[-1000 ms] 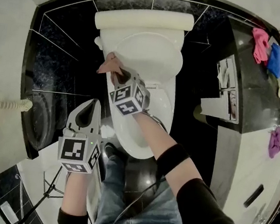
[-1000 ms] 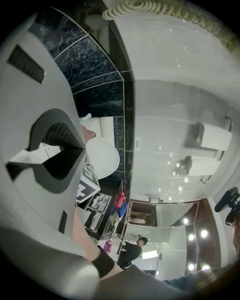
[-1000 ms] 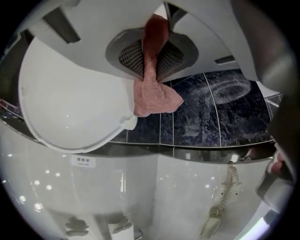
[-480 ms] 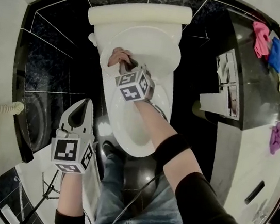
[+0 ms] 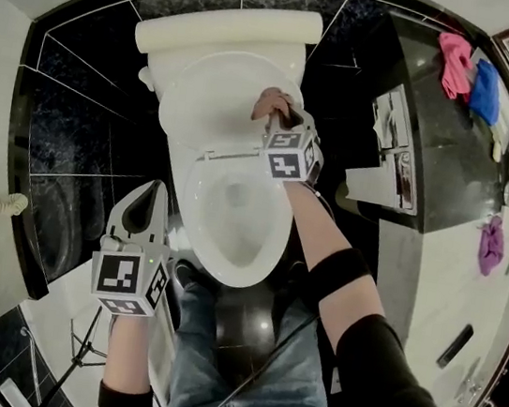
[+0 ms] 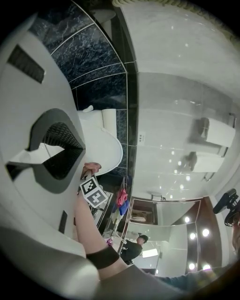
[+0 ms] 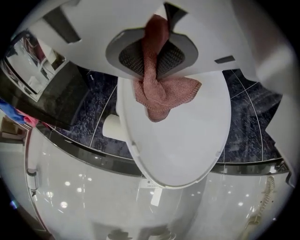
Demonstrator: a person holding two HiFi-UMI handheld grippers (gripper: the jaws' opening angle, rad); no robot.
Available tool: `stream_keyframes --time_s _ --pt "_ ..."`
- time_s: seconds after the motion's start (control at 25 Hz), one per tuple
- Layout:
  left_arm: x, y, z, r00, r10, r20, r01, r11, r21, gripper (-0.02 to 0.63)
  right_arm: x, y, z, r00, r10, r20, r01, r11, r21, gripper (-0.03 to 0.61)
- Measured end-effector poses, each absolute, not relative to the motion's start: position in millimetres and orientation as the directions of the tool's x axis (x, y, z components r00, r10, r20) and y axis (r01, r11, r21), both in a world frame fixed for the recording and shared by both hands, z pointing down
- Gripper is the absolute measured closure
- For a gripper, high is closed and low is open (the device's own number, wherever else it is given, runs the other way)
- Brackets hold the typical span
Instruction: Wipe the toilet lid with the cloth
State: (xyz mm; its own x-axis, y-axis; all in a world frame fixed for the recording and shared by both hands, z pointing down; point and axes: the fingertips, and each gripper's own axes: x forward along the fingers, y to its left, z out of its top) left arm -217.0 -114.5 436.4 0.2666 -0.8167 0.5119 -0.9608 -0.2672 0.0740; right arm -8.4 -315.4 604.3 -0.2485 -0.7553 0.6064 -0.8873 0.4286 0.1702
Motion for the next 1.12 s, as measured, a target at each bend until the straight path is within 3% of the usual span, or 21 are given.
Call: stream_keyframes --time_s 0.36,0.52,0.72,0.92,1.12 --pt "-218 -112 436 0.263 -0.819 0.510 -0.962 -0.261 0.077 0.612 25 -308 609 -0.160 -0.770 0.618 -0.928 0.330 0.171 0.508" --pt "-226 -110 439 0.258 -0.823 0.506 -0.964 -0.251 0.084 0.612 -57 -276 599 -0.348 -0.733 0.585 -0.852 0.507 0.129 0.508" --pt "-239 -107 444 0.255 -0.823 0.508 -0.964 -0.254 0.073 0.612 -200 -220 630 -0.582 -0.566 0.584 -0.668 0.742 0.053 0.506" --pt "-260 -105 451 0.239 -0.831 0.502 -0.967 -0.250 0.047 0.612 -261 -225 674 -0.593 -0.511 0.623 -0.647 0.763 0.010 0.506" --pt "-270 -103 461 0.225 -0.830 0.510 -0.970 -0.239 0.040 0.612 -240 -252 695 -0.545 -0.542 0.639 -0.674 0.737 0.051 0.506"
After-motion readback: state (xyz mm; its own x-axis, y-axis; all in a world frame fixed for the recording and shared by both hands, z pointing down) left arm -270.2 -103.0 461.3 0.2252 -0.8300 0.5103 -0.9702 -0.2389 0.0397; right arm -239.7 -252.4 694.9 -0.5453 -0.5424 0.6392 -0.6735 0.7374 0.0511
